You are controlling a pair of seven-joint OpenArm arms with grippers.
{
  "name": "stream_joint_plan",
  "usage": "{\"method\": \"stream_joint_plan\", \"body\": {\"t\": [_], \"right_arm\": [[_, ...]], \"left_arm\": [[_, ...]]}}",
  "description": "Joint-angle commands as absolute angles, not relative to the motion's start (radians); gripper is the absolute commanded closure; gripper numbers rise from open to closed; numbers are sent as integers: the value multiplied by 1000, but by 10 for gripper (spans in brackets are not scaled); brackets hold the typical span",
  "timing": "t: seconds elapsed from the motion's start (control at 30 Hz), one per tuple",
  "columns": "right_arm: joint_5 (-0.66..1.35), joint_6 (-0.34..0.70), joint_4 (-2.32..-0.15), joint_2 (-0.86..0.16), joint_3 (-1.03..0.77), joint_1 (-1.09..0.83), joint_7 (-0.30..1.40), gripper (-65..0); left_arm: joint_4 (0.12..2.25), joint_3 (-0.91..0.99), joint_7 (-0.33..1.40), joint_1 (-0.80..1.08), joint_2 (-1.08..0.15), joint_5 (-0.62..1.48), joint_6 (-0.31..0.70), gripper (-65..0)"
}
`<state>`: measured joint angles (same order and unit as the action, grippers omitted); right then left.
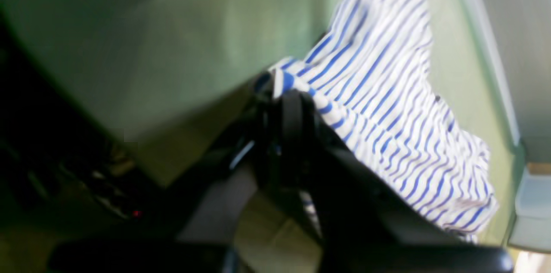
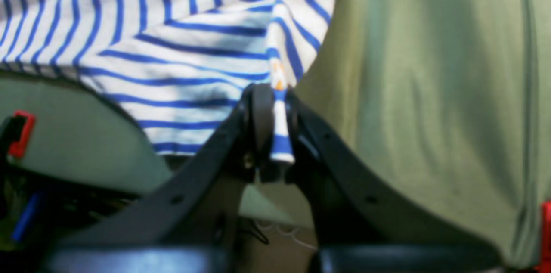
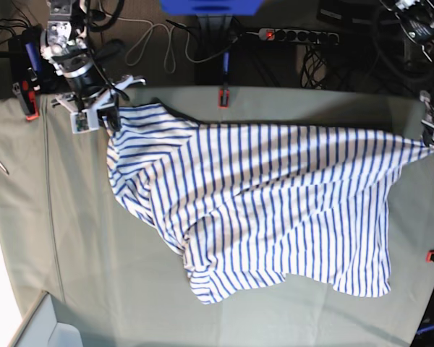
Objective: Layout the t-shirt on the table in an organized manner, then fold the t-shirt properly
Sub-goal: 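Move the right gripper inward and regrasp the shirt corner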
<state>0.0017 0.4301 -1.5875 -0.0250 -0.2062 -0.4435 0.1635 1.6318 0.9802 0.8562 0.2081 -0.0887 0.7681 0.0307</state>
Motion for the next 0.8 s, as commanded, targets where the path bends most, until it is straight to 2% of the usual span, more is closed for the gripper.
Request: {"method": "stream_joint_plan", "body": {"t": [0.0, 0.13, 0.17, 0.33, 0.47, 0.63, 0.77], "right_arm": [[8, 433, -1586, -36, -209, -446, 145, 0], [7, 433, -1560, -50, -208, -449, 147, -3], [7, 433, -1560, -59, -208, -452, 147, -28], [7, 433, -1563, -64, -228, -453, 147, -252], [13, 433, -1621, -58, -315, -464, 143, -360], [13, 433, -1681, -59, -318, -463, 145, -367], [8, 433, -1667, -62, -255, -423, 145, -367]], "left_arm": [[1629, 986, 835, 203, -117, 776, 35, -2], [1580, 986, 828, 203, -125, 776, 35, -2], [1578, 986, 828, 203, -125, 776, 35, -2], [1578, 986, 828, 202, -125, 776, 35, -2], [1577, 984, 828, 189, -125, 768, 35, -2], [1575, 984, 828, 189, -122, 768, 35, -2], [1577, 984, 828, 189, -120, 773, 35, -2]]}}
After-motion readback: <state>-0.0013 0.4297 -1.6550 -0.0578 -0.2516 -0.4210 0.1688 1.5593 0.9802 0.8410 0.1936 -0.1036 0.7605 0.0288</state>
